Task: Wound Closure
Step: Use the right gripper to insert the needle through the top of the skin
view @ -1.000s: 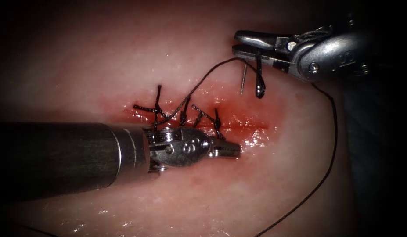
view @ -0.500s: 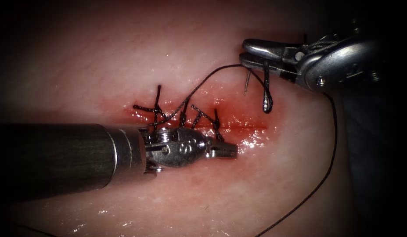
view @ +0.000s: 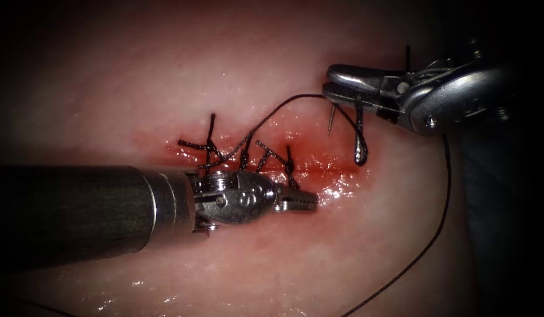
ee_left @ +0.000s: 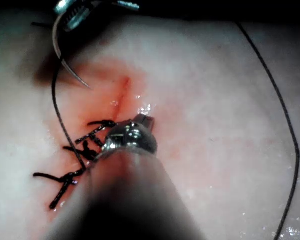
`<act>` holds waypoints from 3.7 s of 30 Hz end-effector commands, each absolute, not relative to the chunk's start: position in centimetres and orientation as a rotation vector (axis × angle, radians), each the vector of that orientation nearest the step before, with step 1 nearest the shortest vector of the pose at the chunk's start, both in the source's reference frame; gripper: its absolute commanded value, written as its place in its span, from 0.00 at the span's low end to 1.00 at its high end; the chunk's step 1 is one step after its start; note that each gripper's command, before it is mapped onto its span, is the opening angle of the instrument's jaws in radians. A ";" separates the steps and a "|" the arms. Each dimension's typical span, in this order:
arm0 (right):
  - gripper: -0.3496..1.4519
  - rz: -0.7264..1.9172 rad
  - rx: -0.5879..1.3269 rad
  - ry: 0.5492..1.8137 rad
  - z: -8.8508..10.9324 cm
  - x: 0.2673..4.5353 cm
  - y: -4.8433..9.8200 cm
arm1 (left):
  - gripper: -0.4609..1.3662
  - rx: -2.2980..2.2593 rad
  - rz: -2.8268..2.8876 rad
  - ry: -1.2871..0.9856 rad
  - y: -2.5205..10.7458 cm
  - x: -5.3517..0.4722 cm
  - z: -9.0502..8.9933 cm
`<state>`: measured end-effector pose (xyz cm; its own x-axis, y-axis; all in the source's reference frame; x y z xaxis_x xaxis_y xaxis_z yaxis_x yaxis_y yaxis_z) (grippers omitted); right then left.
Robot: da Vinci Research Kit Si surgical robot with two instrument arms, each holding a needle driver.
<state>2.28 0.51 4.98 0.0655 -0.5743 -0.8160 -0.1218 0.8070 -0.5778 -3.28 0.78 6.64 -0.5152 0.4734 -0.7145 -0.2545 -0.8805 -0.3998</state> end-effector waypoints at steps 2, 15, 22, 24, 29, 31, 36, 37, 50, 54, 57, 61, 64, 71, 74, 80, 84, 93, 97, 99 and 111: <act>0.00 -0.366 -0.596 1.488 5.0 2.28 0.5 | 0.06 -1.242 2.396 -0.356 0.8 -3.28 6.6; 0.00 -0.354 -0.604 1.488 5.0 2.33 0.6 | 0.06 -1.243 2.396 -0.356 0.8 -3.28 6.6; 0.00 -0.354 -0.608 1.485 5.0 2.38 0.5 | 0.06 -1.244 2.397 -0.357 0.8 -3.26 6.6; 0.00 -0.353 -0.608 1.484 5.0 2.39 0.5 | 0.06 -1.244 2.397 -0.357 0.8 -3.26 6.6; 0.00 -0.354 -0.608 1.484 5.0 2.39 0.5 | 0.06 -1.244 2.397 -0.358 0.8 -3.26 6.6; 0.00 -0.355 -0.609 1.484 5.0 2.39 0.5 | 0.06 -1.244 2.397 -0.358 0.8 -3.26 6.6; 0.00 -0.361 -0.613 1.484 5.1 2.38 0.5 | 0.06 -1.244 2.397 -0.358 0.8 -3.26 6.6; 0.00 -0.362 -0.614 1.484 5.1 2.38 0.5 | 0.06 -1.244 2.397 -0.358 0.8 -3.26 6.6; 0.00 -0.394 -0.622 1.477 5.2 2.38 0.4 | 0.06 -1.244 2.397 -0.359 0.8 -3.26 6.6; 0.00 -0.423 -0.621 1.467 5.2 2.36 0.3 | 0.06 -1.244 2.396 -0.359 0.8 -3.26 6.6; 0.00 -0.441 -0.621 1.464 5.3 2.36 0.3 | 0.06 -1.244 2.396 -0.359 0.8 -3.26 6.6; 0.00 -0.457 -0.619 1.462 5.4 2.36 0.2 | 0.06 -1.244 2.396 -0.359 0.8 -3.27 6.6; 0.00 -0.467 -0.619 1.458 5.4 2.36 0.1 | 0.06 -1.244 2.396 -0.359 0.8 -3.27 6.6; 0.00 -0.475 -0.621 1.441 5.5 2.34 0.0 | 0.06 -1.244 2.395 -0.359 0.8 -3.27 6.6; 0.00 -0.469 -0.615 1.433 5.6 2.31 -0.1 | 0.06 -1.244 2.395 -0.359 0.8 -3.27 6.6; 0.00 -0.444 -0.573 1.414 5.8 2.22 -0.3 | 0.06 -1.244 2.395 -0.359 0.8 -3.27 6.6; 0.00 -0.425 -0.550 1.409 6.0 2.17 -0.4 | 0.06 -1.243 2.395 -0.359 0.8 -3.28 6.6; 0.00 -0.380 -0.476 1.393 6.2 2.16 -0.5 | 0.06 -1.243 2.394 -0.358 0.8 -3.29 6.6; 0.00 -0.371 -0.470 1.395 6.2 2.16 -0.5 | 0.06 -1.243 2.394 -0.358 0.8 -3.29 6.6; 0.00 -0.366 -0.466 1.396 6.2 2.17 -0.5 | 0.06 -1.242 2.394 -0.358 0.8 -3.30 6.6; 0.00 -0.355 -0.482 1.395 6.0 2.17 -0.3 | 0.06 -1.235 2.385 -0.356 0.8 -3.31 6.8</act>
